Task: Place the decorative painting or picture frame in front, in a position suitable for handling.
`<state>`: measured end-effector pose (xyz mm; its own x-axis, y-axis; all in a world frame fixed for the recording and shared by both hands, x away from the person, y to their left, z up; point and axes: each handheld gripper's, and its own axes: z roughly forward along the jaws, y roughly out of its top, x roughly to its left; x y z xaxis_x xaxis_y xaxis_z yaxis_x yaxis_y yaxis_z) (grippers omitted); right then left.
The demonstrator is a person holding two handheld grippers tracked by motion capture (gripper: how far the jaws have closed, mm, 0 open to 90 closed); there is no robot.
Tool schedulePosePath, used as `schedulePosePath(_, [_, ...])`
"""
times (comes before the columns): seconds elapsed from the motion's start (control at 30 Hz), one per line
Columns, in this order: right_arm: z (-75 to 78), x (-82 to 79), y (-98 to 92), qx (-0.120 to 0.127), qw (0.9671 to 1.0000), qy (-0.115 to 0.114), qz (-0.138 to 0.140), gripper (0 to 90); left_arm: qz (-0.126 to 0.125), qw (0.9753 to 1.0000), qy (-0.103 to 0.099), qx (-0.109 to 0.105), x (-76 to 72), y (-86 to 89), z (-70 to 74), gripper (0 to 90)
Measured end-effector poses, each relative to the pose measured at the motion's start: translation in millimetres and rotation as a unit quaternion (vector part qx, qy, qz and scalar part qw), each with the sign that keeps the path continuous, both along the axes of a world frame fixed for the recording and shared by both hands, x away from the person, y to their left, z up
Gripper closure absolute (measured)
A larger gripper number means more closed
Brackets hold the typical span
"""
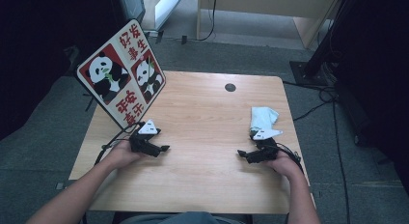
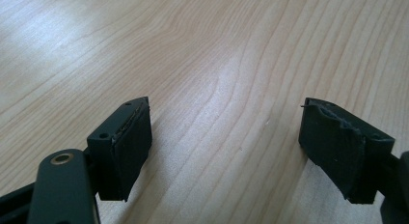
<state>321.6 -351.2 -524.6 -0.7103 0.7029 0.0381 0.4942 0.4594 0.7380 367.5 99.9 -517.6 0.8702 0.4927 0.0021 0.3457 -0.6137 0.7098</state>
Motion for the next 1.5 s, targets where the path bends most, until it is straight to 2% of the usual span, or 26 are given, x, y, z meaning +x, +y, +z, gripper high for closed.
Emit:
schedulePosePath(0.13, [0.1, 0.2, -0.3, 0.001, 1.0000, 0.001, 0.000, 12.6, 0.007, 0.9999, 0.003, 0.008, 0.2, -1.7, 1.4, 19.6])
schedulePosePath(0.17, [0.1, 0.5, -0.3, 0.001, 1.0000, 0.001, 0.000, 12.6, 0.017, 0.9996, 0.009, 0.020, 1.5, -3.4, 4.1, 19.9])
schedulePosePath(0.27, [0.1, 0.7, -0.4, 0.001, 1.0000, 0.001, 0.001, 12.6, 0.032, 0.9990, 0.018, 0.027, 3.3, -4.7, 6.2, 21.0])
schedulePosePath(0.33, [0.1, 0.9, -0.4, 0.001, 1.0000, 0.001, 0.002, 12.6, 0.013, 0.9992, 0.034, 0.018, 3.7, -2.6, 6.4, 15.9])
schedulePosePath(0.4, [0.2, 0.8, -0.5, 0.001, 1.0000, 0.002, 0.001, 12.6, 0.001, 0.9991, 0.034, 0.025, 3.2, -1.8, 7.3, 14.3])
schedulePosePath(0.43, [0.2, 0.8, -0.5, 0.001, 1.0000, 0.002, 0.001, 12.6, 0.000, 0.9987, 0.043, 0.028, 3.0, -2.0, 9.4, 15.2])
schedulePosePath(0.5, [0.2, 0.9, -0.6, 0.002, 1.0000, 0.002, 0.001, 12.6, -0.001, 0.9984, 0.044, 0.035, 3.5, -1.9, 10.7, 16.5])
schedulePosePath(0.57, [0.2, 0.9, -0.6, 0.002, 1.0000, 0.002, 0.001, 12.6, 0.001, 0.9978, 0.054, 0.037, 4.3, -1.5, 12.4, 17.2])
schedulePosePath(0.6, [0.2, 0.9, -0.6, 0.002, 1.0000, 0.002, 0.002, 12.6, -0.001, 0.9979, 0.054, 0.035, 4.0, 0.5, 15.8, 22.0])
schedulePosePath(0.63, [0.2, 0.9, -0.6, 0.002, 1.0000, 0.002, 0.002, 12.6, -0.001, 0.9979, 0.054, 0.035, 4.0, 0.5, 15.8, 22.9])
schedulePosePath(0.87, [0.2, 0.9, -0.6, 0.002, 1.0000, 0.002, 0.002, 12.6, -0.001, 0.9982, 0.059, 0.007, 1.1, 9.7, 31.8, 23.7])
schedulePosePath(0.97, [0.2, 0.9, -0.6, 0.002, 1.0000, 0.002, 0.002, 12.6, -0.007, 0.9983, 0.057, 0.012, -1.4, 14.4, 36.7, 24.5])
schedulePosePath(1.07, [0.0, 1.0, -0.3, -0.001, 1.0000, -0.001, 0.004, 12.6, -0.010, 0.9981, 0.061, 0.005, -3.7, 20.5, 42.3, 25.0])
schedulePosePath(1.2, [0.1, 0.5, 0.1, -0.005, 1.0000, -0.001, 0.005, 12.6, 0.001, 0.9983, 0.056, -0.018, -6.2, 31.5, 54.3, 25.7])
schedulePosePath(1.27, [0.0, 0.7, 0.2, -0.006, 1.0000, -0.003, 0.006, 12.6, 0.003, 0.9981, 0.056, -0.024, -6.7, 36.4, 57.7, 30.6])
schedulePosePath(1.5, [0.0, 0.6, 0.2, -0.006, 1.0000, -0.003, 0.006, 12.5, 0.014, 0.9980, 0.053, -0.032, -7.8, 48.1, 63.8, 31.8])
